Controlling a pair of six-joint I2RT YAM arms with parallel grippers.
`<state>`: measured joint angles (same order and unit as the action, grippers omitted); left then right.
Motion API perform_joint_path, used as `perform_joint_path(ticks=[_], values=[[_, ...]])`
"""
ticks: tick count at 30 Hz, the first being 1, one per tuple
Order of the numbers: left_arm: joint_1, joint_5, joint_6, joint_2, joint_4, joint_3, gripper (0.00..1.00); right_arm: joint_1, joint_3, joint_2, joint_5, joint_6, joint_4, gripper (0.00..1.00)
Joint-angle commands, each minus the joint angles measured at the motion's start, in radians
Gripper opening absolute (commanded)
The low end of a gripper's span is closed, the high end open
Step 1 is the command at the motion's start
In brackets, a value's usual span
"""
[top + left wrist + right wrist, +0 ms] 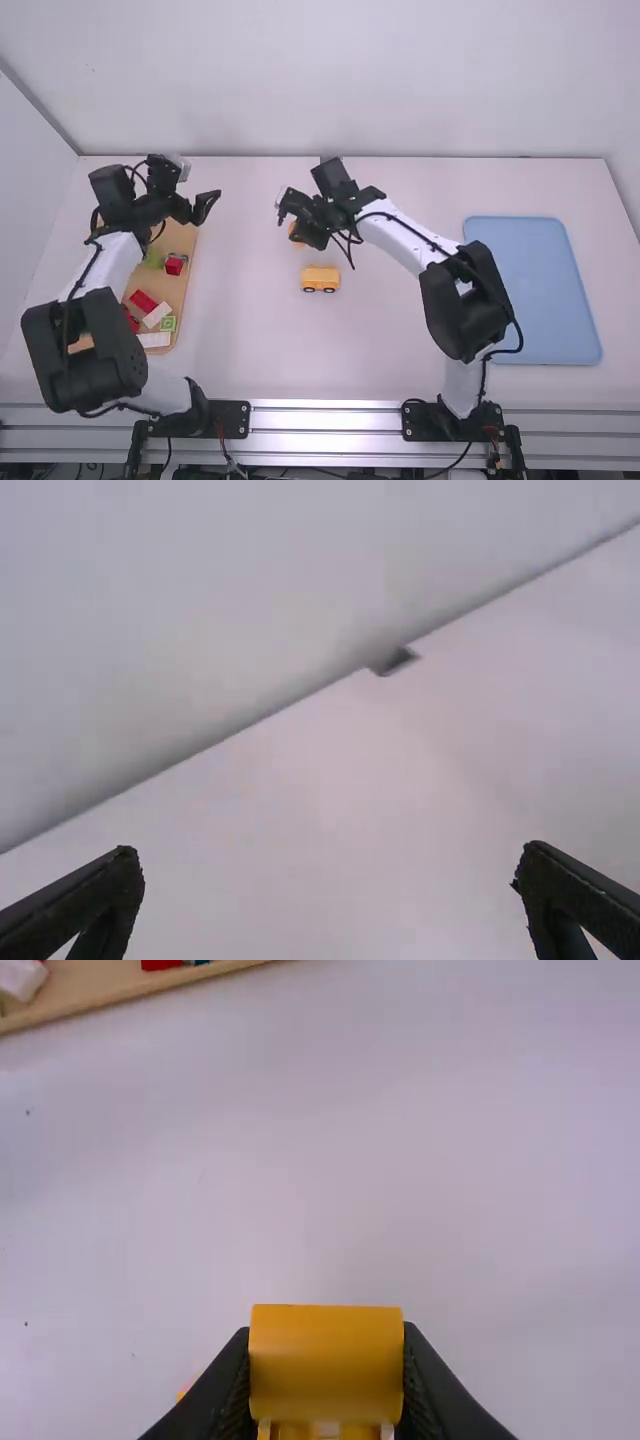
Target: Assemble lego blocks to make yellow taxi
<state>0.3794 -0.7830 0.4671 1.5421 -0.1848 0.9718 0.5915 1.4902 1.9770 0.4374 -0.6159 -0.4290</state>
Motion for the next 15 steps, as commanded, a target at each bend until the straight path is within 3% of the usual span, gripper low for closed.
perform_joint_path(ticks=[1,9,15], values=[[0.014,0.151,-0.079,-0.089,-0.042,-0.091,0.99,0.023,0.069,0.077,-0.035,-0.041,-0.034,0.00],[0.074,0.304,-0.194,-0.339,-0.195,-0.336,0.99,0.129,0.277,0.244,-0.120,-0.134,-0.267,0.00],[0.103,0.309,-0.194,-0.415,-0.220,-0.416,0.99,0.198,0.301,0.273,-0.164,-0.204,-0.304,0.00]])
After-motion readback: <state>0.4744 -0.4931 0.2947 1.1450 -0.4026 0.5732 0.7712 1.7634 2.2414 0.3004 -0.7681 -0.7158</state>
